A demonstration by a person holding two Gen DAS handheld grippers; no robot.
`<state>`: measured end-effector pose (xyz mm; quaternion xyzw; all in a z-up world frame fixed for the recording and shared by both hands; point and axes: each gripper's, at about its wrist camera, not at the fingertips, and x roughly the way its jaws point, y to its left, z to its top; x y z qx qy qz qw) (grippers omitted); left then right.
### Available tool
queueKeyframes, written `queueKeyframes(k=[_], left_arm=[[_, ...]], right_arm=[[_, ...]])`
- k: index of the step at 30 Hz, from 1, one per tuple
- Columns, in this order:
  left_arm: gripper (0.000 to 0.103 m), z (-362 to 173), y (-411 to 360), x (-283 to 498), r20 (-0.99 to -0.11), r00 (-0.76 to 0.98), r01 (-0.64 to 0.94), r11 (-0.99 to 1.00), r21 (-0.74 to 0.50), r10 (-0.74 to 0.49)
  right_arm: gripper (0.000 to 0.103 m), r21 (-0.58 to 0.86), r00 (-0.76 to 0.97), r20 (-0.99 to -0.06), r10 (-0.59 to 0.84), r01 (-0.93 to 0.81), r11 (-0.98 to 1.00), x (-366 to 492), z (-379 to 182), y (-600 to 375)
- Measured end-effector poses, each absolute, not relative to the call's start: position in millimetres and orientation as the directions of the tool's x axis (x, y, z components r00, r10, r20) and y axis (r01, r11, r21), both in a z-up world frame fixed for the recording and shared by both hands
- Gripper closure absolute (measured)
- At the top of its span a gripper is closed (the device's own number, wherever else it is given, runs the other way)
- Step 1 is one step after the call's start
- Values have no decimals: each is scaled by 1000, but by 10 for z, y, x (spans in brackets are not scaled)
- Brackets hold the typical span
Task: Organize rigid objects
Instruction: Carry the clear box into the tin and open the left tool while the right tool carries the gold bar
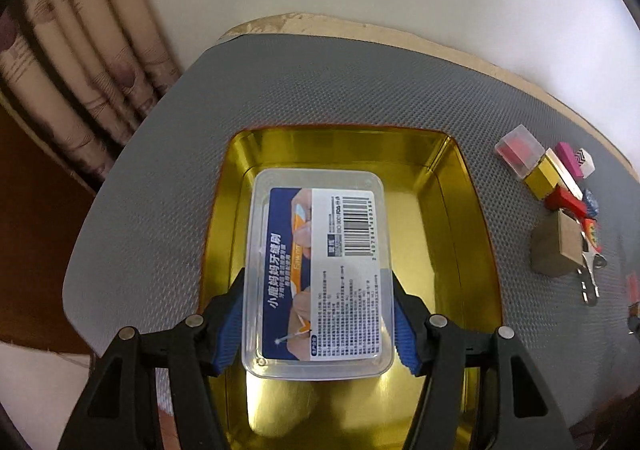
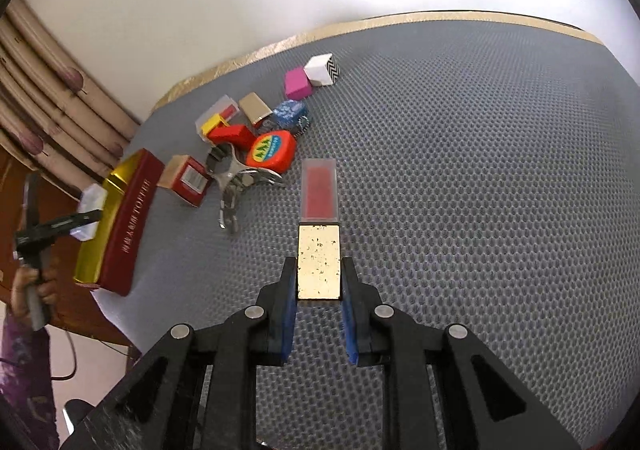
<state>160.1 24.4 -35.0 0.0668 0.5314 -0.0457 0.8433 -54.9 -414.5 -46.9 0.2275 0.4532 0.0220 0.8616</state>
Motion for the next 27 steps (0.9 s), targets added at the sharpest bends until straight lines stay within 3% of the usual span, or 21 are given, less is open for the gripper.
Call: queueKeyframes(k=[15, 18, 21, 27], left_arm=[[39, -551, 223, 1989, -878, 452, 90, 972, 219, 156], [39, -282, 361, 1735, -850, 514, 34, 987, 156, 117], [39, 5, 602, 1369, -824, 567, -31, 999, 6, 22], [39, -44, 952, 761, -838, 542, -137, 978, -160, -61]], right_arm=[[85, 438, 597, -753, 277, 141, 888, -610, -322, -3973], [85, 443, 602, -743, 293, 115, 889, -572, -239, -3878], [85, 447, 605, -728, 322, 64, 892, -492, -102, -3689], [85, 468, 580, -692, 430, -92, 879, -210, 206, -2963]])
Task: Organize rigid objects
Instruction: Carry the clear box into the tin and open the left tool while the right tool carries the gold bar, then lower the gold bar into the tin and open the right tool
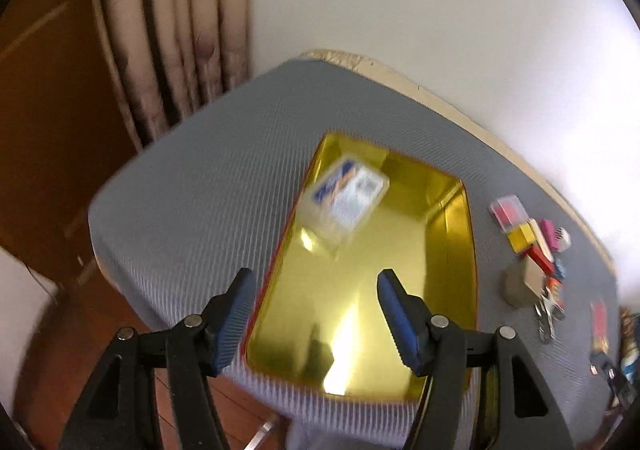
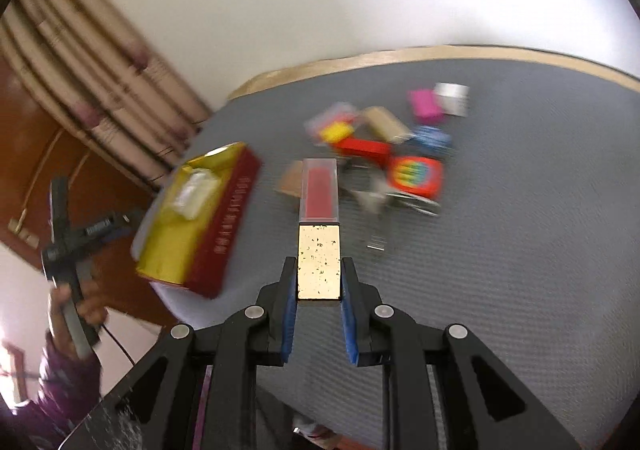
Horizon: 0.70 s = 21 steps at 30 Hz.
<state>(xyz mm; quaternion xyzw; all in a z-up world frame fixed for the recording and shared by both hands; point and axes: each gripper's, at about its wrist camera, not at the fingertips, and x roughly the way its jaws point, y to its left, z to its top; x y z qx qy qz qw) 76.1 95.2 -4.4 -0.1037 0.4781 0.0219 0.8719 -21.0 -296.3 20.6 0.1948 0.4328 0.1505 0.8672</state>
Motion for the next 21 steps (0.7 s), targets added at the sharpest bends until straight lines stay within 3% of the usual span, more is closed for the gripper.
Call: queueKeyframes(k=[9, 21], left_arm=[[39, -293, 978, 238, -837, 547, -202, 967, -156, -21], [39, -279, 888, 259, -813, 582, -141, 988, -57, 37]], right_arm=[[85, 490, 485, -686, 543, -243, 837, 478, 449, -1684], [84, 396, 430, -785, 447, -208, 895, 1403, 7, -822]])
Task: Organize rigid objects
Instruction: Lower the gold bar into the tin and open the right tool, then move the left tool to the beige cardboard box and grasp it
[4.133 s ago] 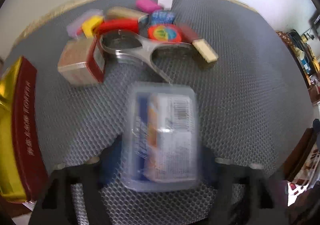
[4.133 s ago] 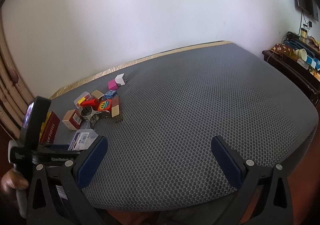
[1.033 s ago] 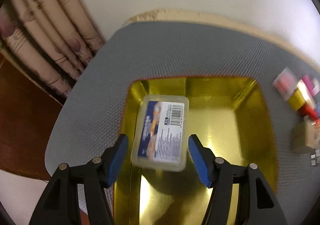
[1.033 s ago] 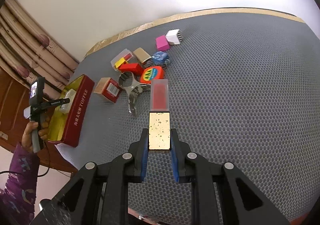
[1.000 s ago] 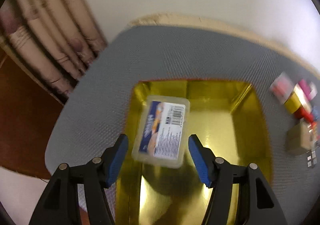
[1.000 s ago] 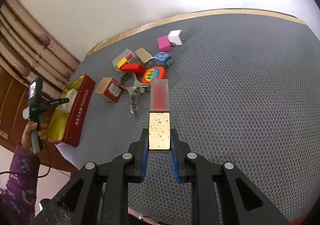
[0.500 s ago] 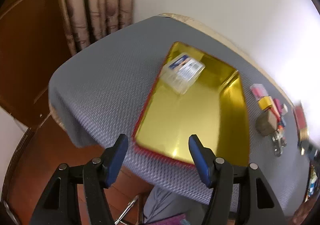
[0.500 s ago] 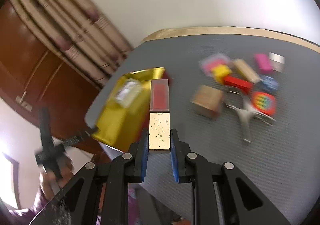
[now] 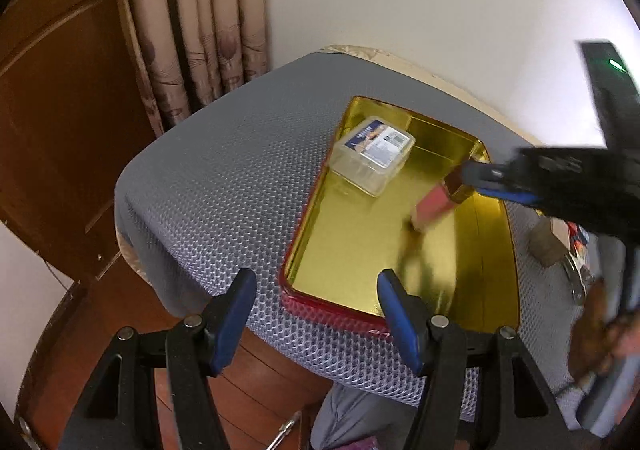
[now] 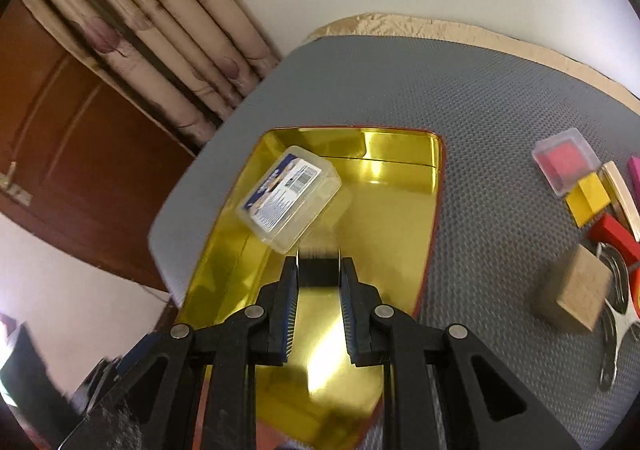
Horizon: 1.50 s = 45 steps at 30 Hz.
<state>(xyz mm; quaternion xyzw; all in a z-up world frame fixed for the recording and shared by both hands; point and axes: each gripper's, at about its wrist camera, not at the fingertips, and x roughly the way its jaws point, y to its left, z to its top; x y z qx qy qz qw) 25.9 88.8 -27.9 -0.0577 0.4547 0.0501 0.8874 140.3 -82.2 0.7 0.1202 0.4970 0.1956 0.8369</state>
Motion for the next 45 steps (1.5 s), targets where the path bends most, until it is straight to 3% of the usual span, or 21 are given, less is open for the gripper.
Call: queueKeyframes(k=[6, 13, 17, 20, 23, 27, 32, 34, 37, 41, 45], left_arm=[[39, -344, 880, 303, -828, 561, -117, 992, -51, 24], [39, -369, 909, 326, -831, 556, -123, 991, -52, 25], [39, -361, 854, 312, -826, 561, -108, 994, -21, 44], [39, -334, 821, 286, -816, 576, -96, 995, -3, 53], [39, -314, 765, 261, -808, 587, -80, 997, 15, 59], [39, -302, 645, 225, -802, 594, -51, 998, 41, 63], [39, -211, 392, 144, -782, 621, 10, 996, 86, 62], [39, -128, 245, 108, -775, 632, 69, 995, 77, 16], [38, -16, -67, 139, -780, 622, 166, 985, 50, -65], [38, 56, -672, 399, -828, 507, 373, 927, -38, -238], [38, 14, -1221, 671, -855, 448, 471, 882, -24, -262]], right_arm=[[84, 422, 434, -769, 470, -209, 882, 1495, -1, -779], [79, 497, 551, -673, 493, -157, 853, 1530, 128, -1160], [64, 483, 646, -613, 454, -148, 863, 1209, 280, -1606], [58, 410, 714, -607, 348, -94, 907, 827, 270, -2013], [57, 235, 760, -638, 124, 39, 971, 369, 120, -2458], [44, -73, 690, -686, -232, 251, 965, -61, -300, -3117], [43, -130, 572, -734, -366, 411, 902, -305, -634, -3939], [42, -46, 548, -773, -319, 454, 890, -338, -694, -4187], [30, 63, 565, -786, -250, 475, 878, -367, -690, -4377], [29, 69, 584, -778, -234, 449, 891, -387, -680, -4382], [29, 59, 590, -775, -226, 423, 904, -400, -683, -4268]])
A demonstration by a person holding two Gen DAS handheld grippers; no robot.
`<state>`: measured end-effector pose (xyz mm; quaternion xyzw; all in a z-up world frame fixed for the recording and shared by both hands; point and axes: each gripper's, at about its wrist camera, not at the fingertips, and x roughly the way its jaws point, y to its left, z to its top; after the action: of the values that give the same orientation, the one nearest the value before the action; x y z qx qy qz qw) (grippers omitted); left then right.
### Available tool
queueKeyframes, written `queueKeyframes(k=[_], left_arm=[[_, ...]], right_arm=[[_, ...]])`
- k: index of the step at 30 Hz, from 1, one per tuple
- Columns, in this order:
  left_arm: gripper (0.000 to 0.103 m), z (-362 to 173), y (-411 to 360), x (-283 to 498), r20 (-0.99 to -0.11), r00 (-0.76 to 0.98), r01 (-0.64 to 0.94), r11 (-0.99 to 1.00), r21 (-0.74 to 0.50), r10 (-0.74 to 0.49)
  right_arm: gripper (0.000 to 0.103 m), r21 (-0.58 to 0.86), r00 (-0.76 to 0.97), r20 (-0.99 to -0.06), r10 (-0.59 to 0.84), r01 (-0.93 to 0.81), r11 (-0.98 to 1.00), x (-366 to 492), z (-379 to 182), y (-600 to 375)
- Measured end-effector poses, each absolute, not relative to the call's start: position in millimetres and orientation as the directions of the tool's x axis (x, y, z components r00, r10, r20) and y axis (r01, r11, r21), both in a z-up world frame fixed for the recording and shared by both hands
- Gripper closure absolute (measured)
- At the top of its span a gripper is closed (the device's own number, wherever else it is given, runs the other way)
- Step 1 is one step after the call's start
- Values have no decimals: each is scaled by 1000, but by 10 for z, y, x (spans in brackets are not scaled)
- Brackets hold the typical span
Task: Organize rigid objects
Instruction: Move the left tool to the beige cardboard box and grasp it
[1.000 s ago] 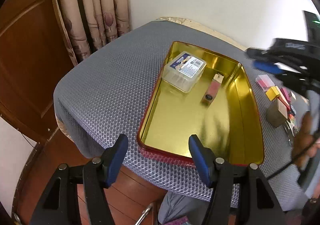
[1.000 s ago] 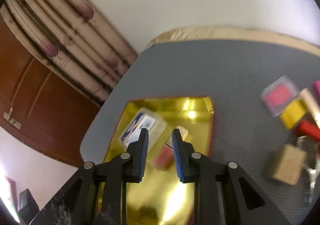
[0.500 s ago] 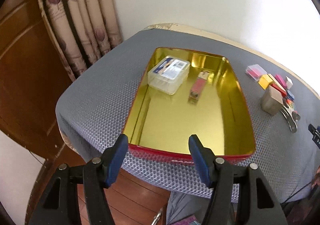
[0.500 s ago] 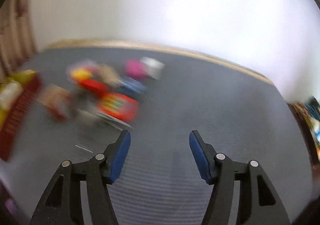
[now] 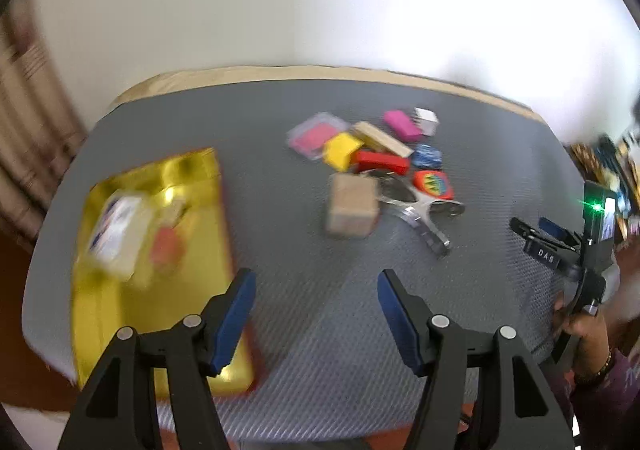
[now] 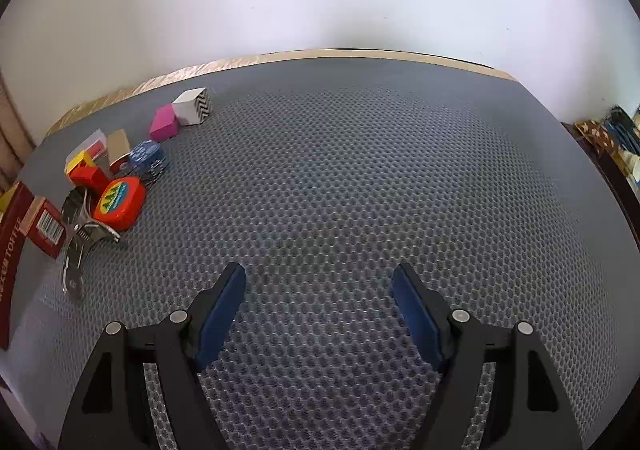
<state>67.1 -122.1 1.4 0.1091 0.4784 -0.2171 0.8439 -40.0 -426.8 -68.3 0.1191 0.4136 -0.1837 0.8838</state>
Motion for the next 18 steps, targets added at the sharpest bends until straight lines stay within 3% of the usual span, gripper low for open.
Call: queueKeyframes(k=[18], left_arm=[[38, -507, -1765, 1471, -938, 276, 533, 845, -33, -211]], right_arm=[[23, 76, 599, -779, -185, 383, 921, -312, -705, -4150]])
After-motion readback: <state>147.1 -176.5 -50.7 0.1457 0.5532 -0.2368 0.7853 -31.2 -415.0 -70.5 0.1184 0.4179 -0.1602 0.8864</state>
